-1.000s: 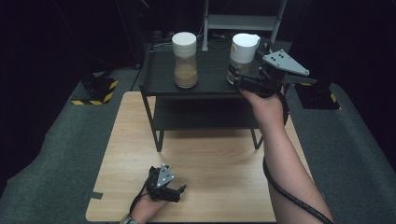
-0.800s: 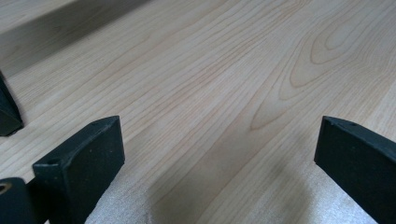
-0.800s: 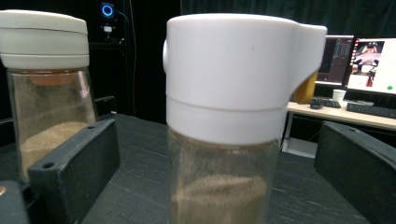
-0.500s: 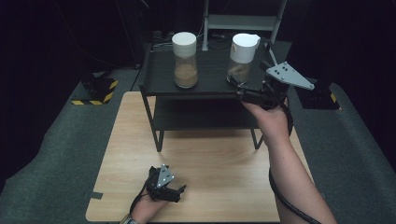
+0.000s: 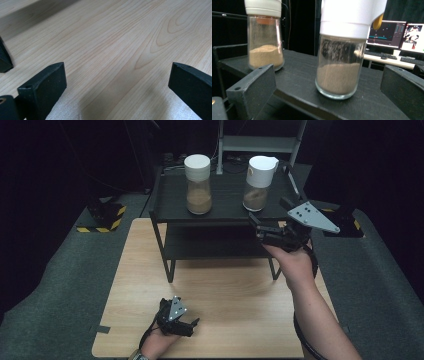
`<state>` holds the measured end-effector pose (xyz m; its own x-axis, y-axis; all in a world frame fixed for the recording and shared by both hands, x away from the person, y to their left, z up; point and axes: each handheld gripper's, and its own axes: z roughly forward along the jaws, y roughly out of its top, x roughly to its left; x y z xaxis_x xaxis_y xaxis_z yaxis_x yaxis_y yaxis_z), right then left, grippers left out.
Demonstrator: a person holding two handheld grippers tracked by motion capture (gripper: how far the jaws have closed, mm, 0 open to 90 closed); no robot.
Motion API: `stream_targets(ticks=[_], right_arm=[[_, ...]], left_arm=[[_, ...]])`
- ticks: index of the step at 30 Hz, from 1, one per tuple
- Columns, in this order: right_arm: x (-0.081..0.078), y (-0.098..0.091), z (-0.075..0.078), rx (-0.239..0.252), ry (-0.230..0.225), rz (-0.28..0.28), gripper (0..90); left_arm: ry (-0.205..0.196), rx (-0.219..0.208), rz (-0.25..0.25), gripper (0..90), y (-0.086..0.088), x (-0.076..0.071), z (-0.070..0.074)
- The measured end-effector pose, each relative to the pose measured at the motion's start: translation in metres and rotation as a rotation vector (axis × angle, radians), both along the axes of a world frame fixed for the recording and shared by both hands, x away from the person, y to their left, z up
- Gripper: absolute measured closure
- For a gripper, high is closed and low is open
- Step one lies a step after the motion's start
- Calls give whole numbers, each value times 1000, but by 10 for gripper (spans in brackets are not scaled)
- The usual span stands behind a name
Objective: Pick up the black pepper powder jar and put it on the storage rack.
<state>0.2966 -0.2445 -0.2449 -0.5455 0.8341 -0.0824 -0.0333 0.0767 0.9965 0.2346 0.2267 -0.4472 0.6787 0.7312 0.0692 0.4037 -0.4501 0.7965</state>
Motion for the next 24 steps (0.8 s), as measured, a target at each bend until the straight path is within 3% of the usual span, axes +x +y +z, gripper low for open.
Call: stream_targets(ticks=[24], right_arm=[[-37,-19,-38,-72,-7,10,0]], left_arm=[[-4,5,5,19,-1,-1,0]])
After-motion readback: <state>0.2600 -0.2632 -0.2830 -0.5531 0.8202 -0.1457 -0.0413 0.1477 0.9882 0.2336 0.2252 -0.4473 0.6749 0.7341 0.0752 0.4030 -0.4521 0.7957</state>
